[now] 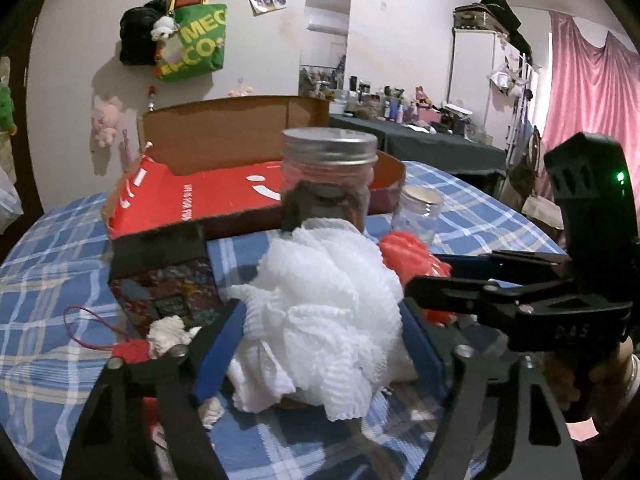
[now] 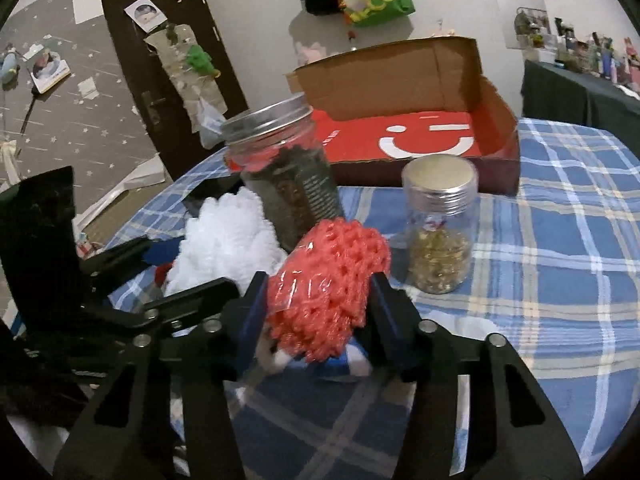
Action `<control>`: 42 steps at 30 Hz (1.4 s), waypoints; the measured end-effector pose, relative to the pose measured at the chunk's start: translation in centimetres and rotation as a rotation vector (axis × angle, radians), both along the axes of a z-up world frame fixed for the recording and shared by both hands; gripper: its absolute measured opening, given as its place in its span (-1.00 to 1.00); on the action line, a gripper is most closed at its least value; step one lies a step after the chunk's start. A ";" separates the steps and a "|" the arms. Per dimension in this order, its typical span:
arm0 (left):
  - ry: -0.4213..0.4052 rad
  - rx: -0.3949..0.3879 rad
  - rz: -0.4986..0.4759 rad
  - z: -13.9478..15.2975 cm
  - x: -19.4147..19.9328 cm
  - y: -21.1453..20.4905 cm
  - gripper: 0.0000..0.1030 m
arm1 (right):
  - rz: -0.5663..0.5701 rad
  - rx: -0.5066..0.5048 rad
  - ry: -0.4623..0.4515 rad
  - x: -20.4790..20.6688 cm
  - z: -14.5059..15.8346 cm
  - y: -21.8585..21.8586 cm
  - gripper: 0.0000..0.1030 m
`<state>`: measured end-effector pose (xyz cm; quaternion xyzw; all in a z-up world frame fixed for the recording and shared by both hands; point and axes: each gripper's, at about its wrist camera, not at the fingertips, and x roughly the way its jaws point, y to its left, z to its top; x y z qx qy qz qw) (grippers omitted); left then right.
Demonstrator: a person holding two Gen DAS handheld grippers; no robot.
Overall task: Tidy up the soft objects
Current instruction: 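Grasp the white mesh puff with the left tool while the right tool grasps the red-orange puff, then carry the white puff with the left tool while the right tool carries the red-orange puff into the box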
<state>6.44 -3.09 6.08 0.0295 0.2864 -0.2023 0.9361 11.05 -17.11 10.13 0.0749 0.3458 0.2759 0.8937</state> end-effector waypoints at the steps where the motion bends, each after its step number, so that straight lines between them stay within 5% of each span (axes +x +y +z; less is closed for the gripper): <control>1: 0.003 -0.003 -0.006 -0.1 0.0 0.0 0.32 | -0.001 0.004 -0.003 -0.2 0.0 0.0 -0.19; 6: 0.003 -0.027 -0.023 -0.2 -0.2 0.4 -0.06 | -0.018 0.030 -0.026 -0.8 0.3 -0.4 -0.40; 12: -0.007 -0.046 -0.022 0.5 -0.9 1.0 -0.26 | -0.040 0.050 -0.060 -1.6 1.3 -0.8 -0.44; 42: -0.136 -0.074 0.089 5.9 -2.7 5.6 -0.33 | -0.112 0.040 -0.204 -3.5 6.9 -2.9 -0.44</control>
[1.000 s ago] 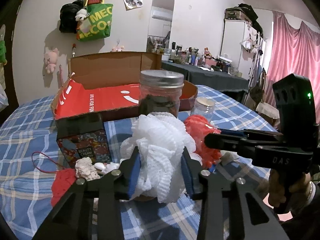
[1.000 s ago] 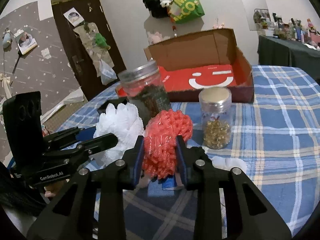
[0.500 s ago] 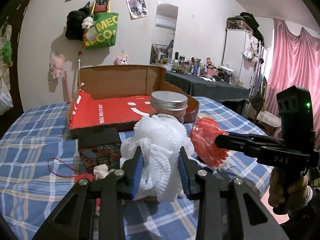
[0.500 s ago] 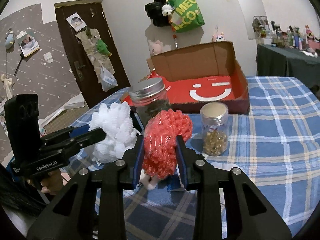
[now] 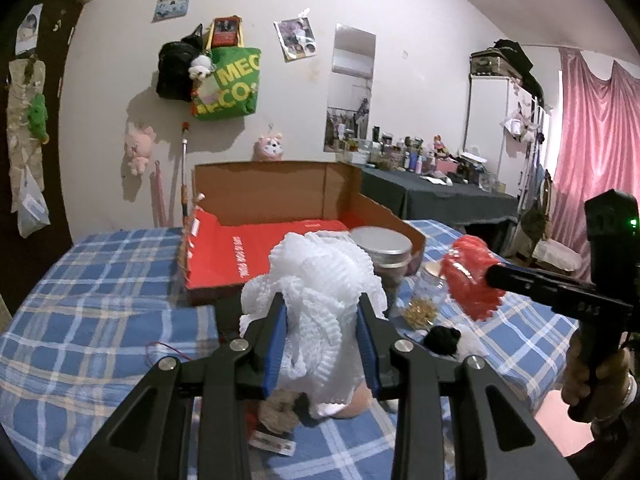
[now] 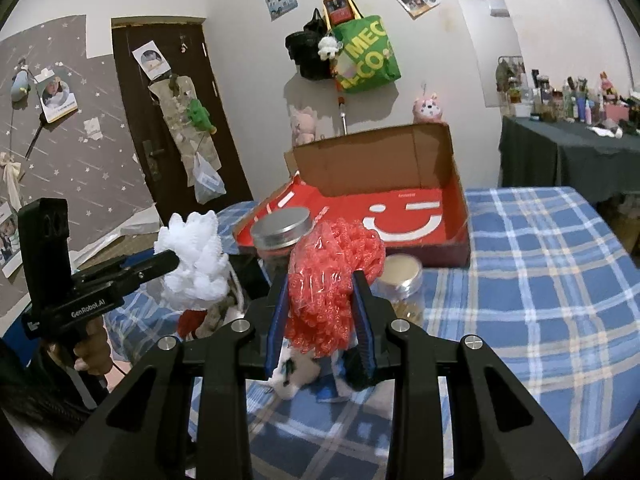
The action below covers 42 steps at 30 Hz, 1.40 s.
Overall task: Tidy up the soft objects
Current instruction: 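Carry the white puff with the left tool while the right tool carries the red-orange puff into the box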
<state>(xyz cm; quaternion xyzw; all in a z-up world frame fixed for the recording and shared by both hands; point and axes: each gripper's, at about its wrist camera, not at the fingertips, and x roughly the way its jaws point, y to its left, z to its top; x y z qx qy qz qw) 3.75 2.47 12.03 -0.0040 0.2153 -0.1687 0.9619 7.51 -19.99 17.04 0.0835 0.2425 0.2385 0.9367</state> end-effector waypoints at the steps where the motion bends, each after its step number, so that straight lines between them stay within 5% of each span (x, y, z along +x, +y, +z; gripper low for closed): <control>1: -0.007 0.000 0.006 0.3 0.0 0.2 -0.33 | -0.002 -0.002 -0.005 0.1 0.2 -0.1 -0.44; 13: -0.081 0.028 0.043 3.7 1.7 1.7 -0.33 | 0.000 -0.032 -0.074 2.4 3.2 -0.5 -0.44; 24: -0.075 0.071 -0.022 5.8 6.2 1.4 -0.33 | 0.061 -0.091 -0.076 7.0 5.0 0.3 -0.44; 42: 0.050 0.183 -0.165 6.6 17.9 -1.9 -0.33 | 0.171 -0.213 0.101 21.0 4.2 2.9 -0.43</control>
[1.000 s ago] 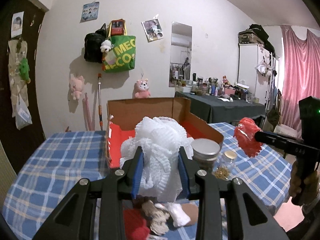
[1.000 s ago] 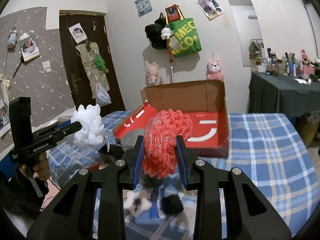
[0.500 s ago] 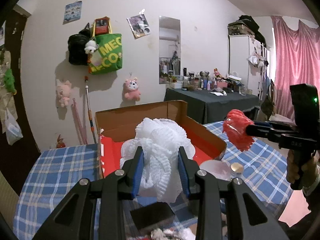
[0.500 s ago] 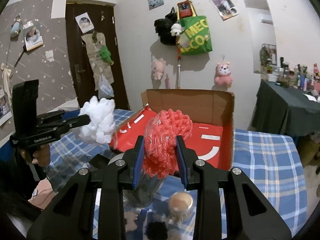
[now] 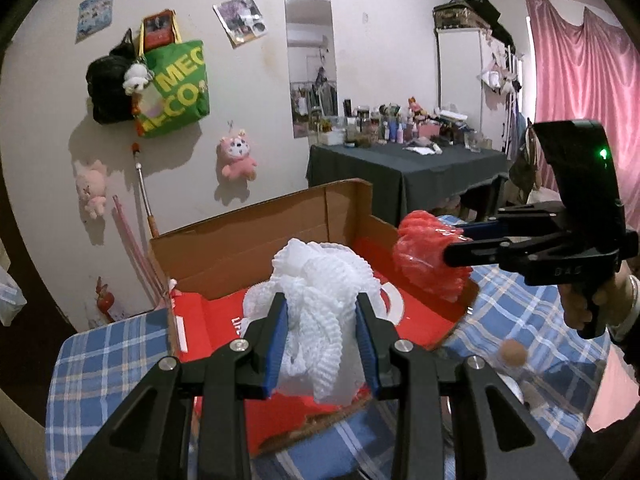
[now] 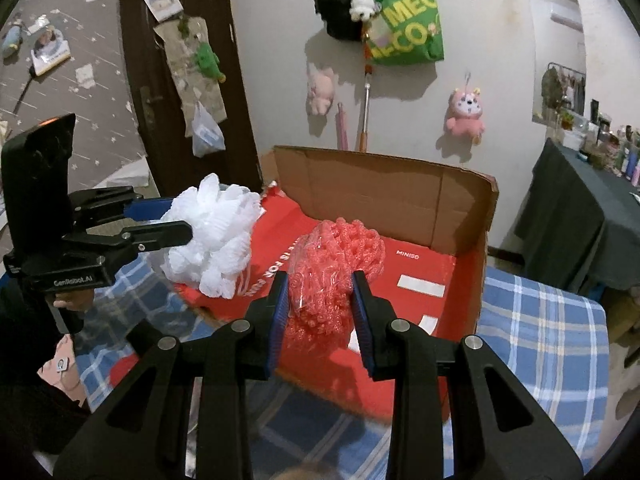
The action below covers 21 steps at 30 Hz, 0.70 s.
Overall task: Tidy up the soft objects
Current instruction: 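Carry the white puff with the left tool while the right tool carries the red-orange puff into the box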
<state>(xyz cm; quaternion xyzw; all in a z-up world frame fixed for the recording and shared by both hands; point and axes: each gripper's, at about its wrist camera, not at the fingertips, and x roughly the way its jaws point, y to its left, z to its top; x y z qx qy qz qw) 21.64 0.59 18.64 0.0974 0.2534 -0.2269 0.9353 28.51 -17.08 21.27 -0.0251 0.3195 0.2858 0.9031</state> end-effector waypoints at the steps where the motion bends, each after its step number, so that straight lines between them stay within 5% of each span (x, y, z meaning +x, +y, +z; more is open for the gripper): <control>1: 0.008 0.003 0.001 -0.1 0.8 -0.1 -0.33 | 0.001 -0.004 0.016 1.0 -0.2 0.3 -0.44; 10: 0.153 0.017 0.010 -2.7 9.5 -1.8 -0.33 | -0.046 -0.059 0.131 9.5 -3.0 2.3 -0.44; 21: 0.211 0.087 0.064 -5.9 16.5 -3.7 -0.37 | -0.156 -0.139 0.249 16.6 -6.9 4.2 -0.43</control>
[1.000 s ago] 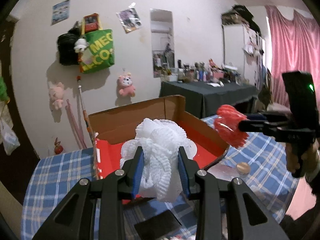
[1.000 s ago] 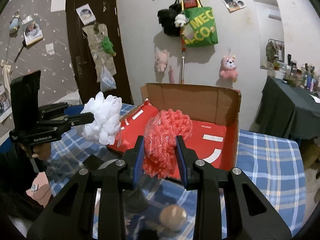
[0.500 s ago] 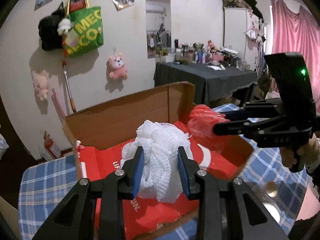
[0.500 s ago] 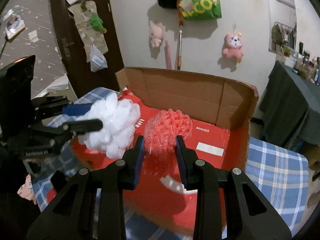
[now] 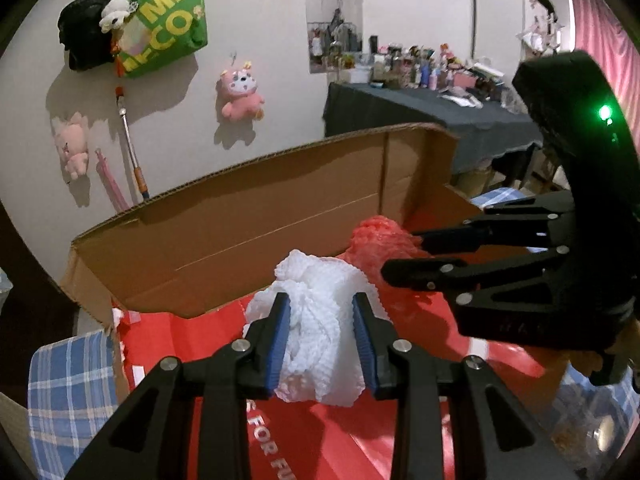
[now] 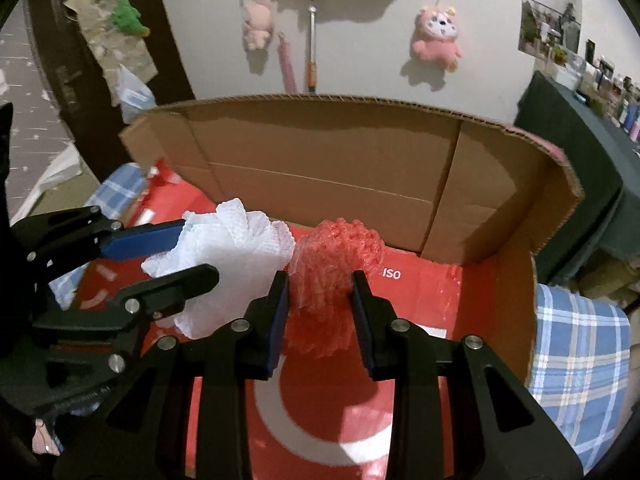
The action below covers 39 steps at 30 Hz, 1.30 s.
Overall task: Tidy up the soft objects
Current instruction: 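Carry the white puff with the left tool while the right tool carries the red-orange puff into the box, then open both tools to release the puffs inside the red box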
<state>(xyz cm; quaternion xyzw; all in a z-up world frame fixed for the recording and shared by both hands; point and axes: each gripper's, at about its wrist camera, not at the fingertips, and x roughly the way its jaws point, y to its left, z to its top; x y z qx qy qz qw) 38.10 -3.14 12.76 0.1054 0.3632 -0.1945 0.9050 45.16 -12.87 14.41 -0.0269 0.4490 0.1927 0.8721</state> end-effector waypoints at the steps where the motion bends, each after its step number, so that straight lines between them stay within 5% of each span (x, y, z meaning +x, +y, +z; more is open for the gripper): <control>1: 0.010 0.006 0.008 -0.4 0.5 -0.1 -0.38 | -0.004 -0.006 0.006 0.4 -0.3 0.1 -0.43; 8: 0.047 0.034 0.047 -2.8 3.0 -0.2 -0.36 | -0.054 -0.053 0.073 2.4 -2.9 0.1 -0.42; 30: 0.036 0.053 0.078 -2.9 2.7 1.4 0.40 | -0.107 -0.019 0.131 2.8 -3.1 -1.7 -0.03; 39: -0.005 0.043 0.112 -1.6 2.0 1.8 0.74 | -0.135 -0.001 0.107 1.4 -1.0 -2.4 0.17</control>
